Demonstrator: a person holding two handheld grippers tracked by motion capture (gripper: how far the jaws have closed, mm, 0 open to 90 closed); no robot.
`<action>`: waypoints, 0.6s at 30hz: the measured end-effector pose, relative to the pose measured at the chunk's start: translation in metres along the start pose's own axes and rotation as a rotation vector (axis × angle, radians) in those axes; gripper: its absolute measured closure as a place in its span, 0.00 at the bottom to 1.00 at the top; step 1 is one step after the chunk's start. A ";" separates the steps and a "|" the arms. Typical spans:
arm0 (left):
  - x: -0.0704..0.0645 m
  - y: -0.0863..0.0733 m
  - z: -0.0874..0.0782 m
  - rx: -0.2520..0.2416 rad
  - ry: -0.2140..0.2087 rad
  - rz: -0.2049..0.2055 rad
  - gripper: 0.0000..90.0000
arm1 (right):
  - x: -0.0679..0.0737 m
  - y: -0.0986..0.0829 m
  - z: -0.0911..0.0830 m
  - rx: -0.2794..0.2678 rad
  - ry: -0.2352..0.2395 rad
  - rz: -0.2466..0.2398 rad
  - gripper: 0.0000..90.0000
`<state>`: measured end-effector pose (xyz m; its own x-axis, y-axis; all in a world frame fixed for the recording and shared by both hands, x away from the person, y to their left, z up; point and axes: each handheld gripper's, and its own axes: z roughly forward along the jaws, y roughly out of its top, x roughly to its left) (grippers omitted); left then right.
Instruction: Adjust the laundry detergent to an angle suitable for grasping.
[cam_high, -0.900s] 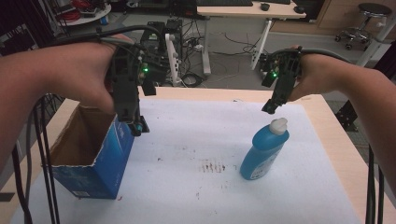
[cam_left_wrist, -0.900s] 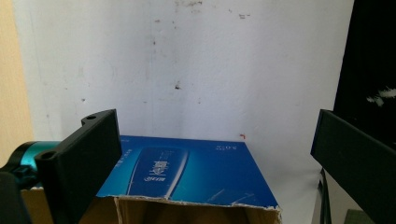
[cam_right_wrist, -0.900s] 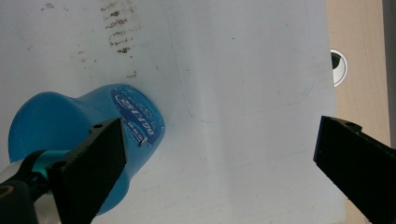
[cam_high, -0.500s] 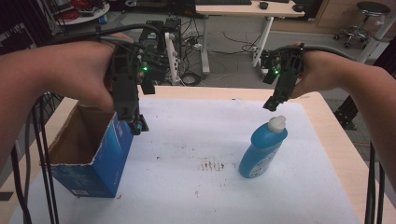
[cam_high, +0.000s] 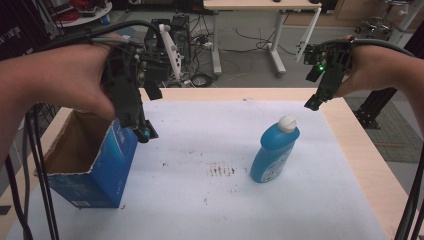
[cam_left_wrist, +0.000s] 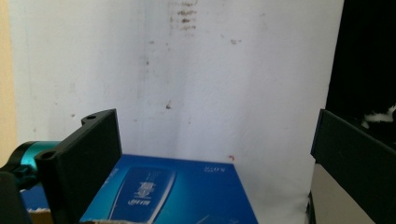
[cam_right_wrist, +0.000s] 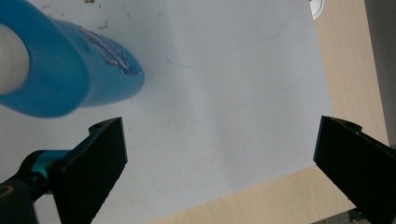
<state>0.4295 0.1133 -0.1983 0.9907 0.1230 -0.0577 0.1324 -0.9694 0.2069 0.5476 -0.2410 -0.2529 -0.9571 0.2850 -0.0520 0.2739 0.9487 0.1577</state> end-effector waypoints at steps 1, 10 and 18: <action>-0.002 0.001 0.002 -0.025 -0.008 -0.035 0.02 | 0.000 -0.004 0.001 -0.002 0.000 0.005 0.02; -0.009 0.015 0.008 -0.162 0.029 -0.149 0.02 | 0.004 -0.026 0.005 0.001 0.006 0.014 0.02; -0.018 0.032 0.023 -0.217 0.050 -0.176 0.02 | 0.013 -0.028 0.006 -0.008 0.009 -0.017 0.02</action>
<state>0.4153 0.0748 -0.2134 0.9516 0.3006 -0.0641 0.3003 -0.8648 0.4024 0.5278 -0.2632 -0.2642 -0.9625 0.2674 -0.0459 0.2568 0.9523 0.1647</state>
